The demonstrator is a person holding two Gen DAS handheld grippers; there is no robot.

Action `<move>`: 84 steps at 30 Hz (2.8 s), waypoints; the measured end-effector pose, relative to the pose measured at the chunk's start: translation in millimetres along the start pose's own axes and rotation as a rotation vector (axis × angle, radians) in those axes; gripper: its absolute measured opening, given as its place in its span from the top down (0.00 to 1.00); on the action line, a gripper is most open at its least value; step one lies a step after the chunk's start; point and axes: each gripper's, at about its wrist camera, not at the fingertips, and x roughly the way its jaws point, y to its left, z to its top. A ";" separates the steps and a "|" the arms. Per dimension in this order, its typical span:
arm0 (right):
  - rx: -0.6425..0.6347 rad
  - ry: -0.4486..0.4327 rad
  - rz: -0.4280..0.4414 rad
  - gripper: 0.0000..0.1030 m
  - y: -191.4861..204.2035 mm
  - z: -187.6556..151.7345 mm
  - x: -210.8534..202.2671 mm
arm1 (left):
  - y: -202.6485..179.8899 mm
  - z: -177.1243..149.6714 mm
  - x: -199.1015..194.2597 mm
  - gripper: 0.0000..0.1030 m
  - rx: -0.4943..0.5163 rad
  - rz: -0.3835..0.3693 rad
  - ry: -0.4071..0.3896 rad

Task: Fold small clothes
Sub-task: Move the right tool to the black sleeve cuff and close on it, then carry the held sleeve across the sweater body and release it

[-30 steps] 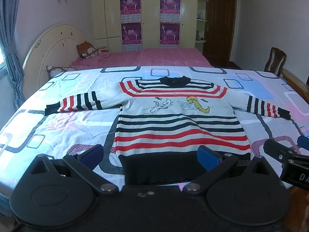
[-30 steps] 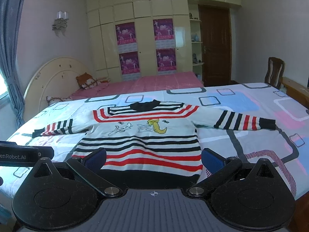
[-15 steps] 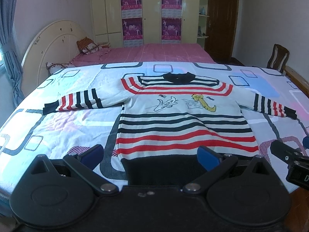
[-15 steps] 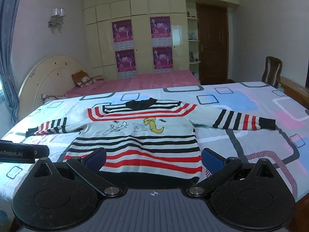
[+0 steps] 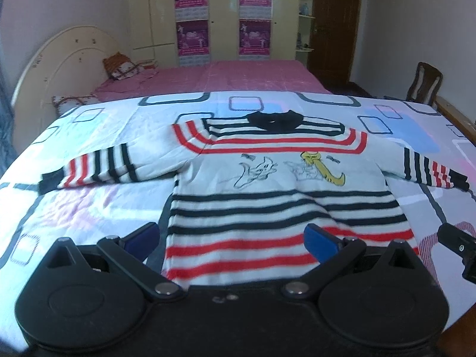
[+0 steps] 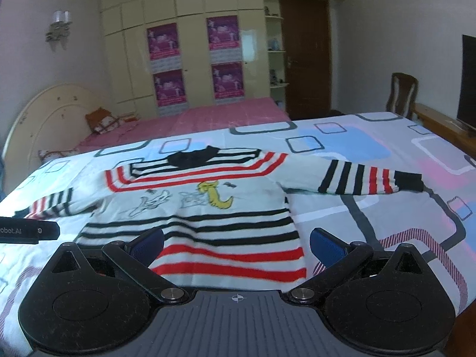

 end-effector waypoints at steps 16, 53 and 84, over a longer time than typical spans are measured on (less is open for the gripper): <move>0.081 0.024 -0.148 0.00 -8.6 34.0 90.3 | 11.4 52.8 104.0 0.00 0.082 -0.047 0.006; 0.468 0.141 -0.409 0.68 -344.5 52.5 255.4 | -98.5 79.3 234.5 0.17 0.075 0.053 0.151; -0.060 0.234 0.234 0.76 28.0 39.0 295.3 | 16.6 78.6 203.2 0.18 -0.095 0.001 0.112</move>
